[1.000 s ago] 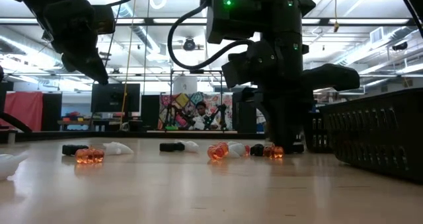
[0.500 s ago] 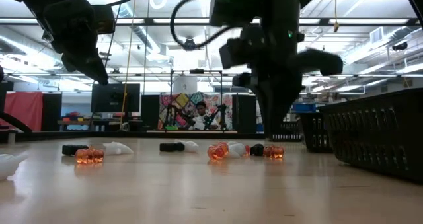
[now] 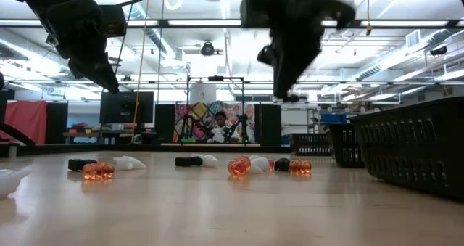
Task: Sort Halloween decoration
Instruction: Put the black skeleton toy into the bottom black bin, then put the orange pumpkin toy into the center black bin
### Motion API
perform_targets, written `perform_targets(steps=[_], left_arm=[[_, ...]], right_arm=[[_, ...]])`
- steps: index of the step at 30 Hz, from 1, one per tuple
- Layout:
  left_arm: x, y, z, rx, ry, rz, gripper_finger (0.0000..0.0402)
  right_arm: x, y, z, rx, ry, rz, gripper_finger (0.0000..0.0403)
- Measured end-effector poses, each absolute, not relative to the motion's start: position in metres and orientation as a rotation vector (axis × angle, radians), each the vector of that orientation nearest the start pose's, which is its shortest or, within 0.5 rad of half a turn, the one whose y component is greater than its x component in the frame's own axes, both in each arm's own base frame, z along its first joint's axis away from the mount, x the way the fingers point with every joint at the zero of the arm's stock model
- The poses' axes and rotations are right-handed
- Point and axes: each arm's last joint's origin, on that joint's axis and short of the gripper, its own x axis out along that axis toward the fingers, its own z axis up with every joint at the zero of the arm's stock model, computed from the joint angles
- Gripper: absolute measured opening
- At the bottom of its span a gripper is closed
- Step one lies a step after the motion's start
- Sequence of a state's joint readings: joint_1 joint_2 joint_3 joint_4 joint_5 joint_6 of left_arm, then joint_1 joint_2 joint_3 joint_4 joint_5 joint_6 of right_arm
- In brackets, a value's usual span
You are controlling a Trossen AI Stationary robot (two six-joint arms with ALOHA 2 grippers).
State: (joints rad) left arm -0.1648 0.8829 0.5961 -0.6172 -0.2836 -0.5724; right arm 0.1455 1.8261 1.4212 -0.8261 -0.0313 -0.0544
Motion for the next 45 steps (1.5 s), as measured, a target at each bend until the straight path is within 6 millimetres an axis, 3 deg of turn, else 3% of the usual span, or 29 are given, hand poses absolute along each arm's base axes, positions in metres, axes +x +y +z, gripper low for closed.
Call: perform_targets(steps=[6,10,17,21,26,30,40,45], left_arm=[[0.163,-0.019,0.221,-0.332,0.817,0.356,0.0124],[0.163,-0.019,0.221,-0.333,0.817,0.356,0.0124],[0.163,-0.019,0.221,-0.329,0.818,0.354,0.0123],[0.163,-0.019,0.221,-0.309,0.820,0.345,0.0123],[0.163,-0.019,0.221,-0.311,0.816,0.344,0.0123],[0.163,-0.019,0.221,-0.322,0.814,0.349,0.0123],[0.163,-0.019,0.221,-0.326,0.813,0.350,0.0123],[0.163,-0.019,0.221,-0.331,0.811,0.353,0.0123]], right_arm=[[0.350,0.071,0.260,0.116,1.132,0.403,0.0005],[0.341,0.095,0.266,0.210,1.147,0.543,0.0005],[0.315,0.149,0.247,0.129,1.235,0.467,0.0002],[0.297,0.168,0.224,0.123,1.273,0.388,0.0001],[0.281,0.172,0.193,0.148,1.306,0.261,0.0001],[0.273,0.173,0.181,0.180,1.333,0.204,0.0006],[0.272,0.174,0.181,0.200,1.352,0.233,0.0034],[0.289,0.163,0.199,0.274,1.354,0.300,0.0042]])
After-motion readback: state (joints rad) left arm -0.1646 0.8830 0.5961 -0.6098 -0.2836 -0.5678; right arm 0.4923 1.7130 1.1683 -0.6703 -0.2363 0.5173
